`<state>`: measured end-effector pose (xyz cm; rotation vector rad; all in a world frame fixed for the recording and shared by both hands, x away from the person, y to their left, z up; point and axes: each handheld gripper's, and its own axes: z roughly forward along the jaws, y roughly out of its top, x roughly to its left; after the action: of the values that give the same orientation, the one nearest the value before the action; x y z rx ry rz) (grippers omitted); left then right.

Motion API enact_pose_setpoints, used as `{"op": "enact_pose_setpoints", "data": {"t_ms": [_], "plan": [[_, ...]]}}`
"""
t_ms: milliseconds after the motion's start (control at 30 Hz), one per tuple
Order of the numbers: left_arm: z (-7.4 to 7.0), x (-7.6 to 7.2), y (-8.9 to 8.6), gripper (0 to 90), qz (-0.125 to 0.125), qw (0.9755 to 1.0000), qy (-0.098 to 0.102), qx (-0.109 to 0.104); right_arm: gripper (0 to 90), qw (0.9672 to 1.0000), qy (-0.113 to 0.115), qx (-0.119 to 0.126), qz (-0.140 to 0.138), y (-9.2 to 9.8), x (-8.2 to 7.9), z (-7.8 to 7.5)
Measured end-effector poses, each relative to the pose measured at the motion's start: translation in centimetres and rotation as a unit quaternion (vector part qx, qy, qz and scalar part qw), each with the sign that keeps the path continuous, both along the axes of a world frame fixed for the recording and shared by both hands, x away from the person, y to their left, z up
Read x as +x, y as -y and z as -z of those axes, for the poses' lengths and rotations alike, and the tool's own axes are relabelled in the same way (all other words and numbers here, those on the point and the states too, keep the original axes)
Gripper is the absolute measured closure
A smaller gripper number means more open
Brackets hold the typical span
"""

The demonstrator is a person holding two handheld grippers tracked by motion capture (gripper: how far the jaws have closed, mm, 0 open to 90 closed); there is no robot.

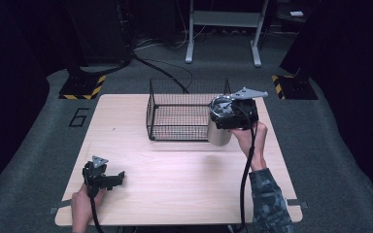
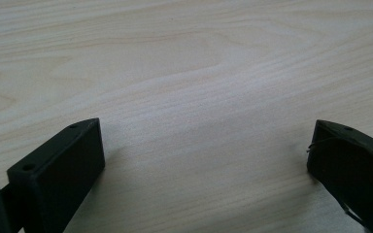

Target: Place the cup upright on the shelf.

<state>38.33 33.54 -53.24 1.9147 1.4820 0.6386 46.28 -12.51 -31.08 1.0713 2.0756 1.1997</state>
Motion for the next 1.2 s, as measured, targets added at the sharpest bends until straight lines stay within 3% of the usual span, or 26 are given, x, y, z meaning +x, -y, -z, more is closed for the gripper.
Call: {"op": "enact_pose_setpoints", "data": {"t_ms": [500, 1200], "plan": [[0.0, 0.0, 0.0, 0.0, 0.0, 1.0, 0.001, 0.0, 3.7, 0.9999, 0.009, -0.005, -0.006, -1.6, 1.8, -1.7], [0.0, 0.0, 0.0, 0.0, 0.0, 1.0, -0.001, -0.001, 3.7, 0.9999, 0.01, -0.007, -0.005, -3.2, 4.5, -2.4]]}}
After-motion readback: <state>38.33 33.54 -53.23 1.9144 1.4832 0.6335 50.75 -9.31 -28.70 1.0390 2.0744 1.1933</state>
